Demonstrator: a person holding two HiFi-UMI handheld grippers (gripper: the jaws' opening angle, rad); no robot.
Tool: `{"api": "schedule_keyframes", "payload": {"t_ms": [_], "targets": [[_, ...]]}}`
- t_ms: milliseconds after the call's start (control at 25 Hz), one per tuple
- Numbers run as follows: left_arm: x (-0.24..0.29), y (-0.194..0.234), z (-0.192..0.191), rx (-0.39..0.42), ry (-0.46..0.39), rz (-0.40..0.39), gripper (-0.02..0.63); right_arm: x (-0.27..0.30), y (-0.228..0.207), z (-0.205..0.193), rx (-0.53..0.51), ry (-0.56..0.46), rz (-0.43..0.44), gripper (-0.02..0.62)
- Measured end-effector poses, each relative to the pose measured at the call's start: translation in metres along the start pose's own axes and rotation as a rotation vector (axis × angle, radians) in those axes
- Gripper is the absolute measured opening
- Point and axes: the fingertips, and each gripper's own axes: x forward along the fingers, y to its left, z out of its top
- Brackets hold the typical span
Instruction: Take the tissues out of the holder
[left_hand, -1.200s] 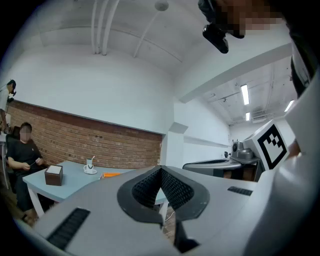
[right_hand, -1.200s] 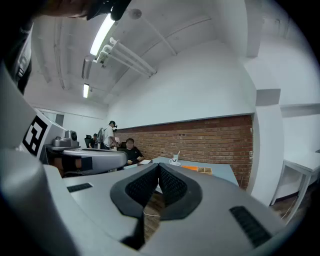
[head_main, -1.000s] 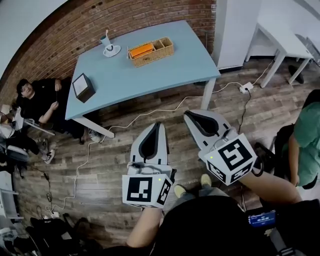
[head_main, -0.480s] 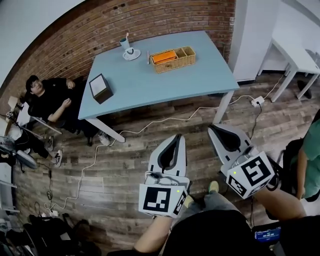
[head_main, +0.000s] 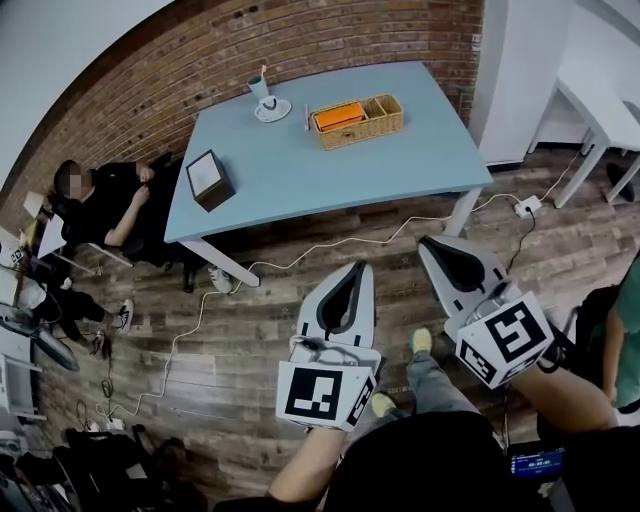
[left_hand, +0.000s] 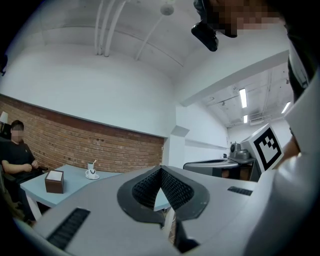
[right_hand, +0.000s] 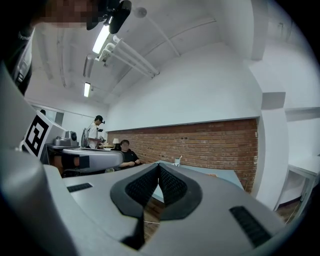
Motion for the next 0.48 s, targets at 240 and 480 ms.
{"api": "schedule_keyframes", "payload": {"t_ms": [240,480], "targets": [[0.037,0.017,0.006,0.041,0.005,0.02,0.003,0.034,-0.032,-0.002,0.006,-0.018,0.023,0.003],[0.094,0.017,0.01,0.069,0.005,0.009,0.003,0.063,-0.082,-0.002,0.02,-0.023,0.024,0.003]]}}
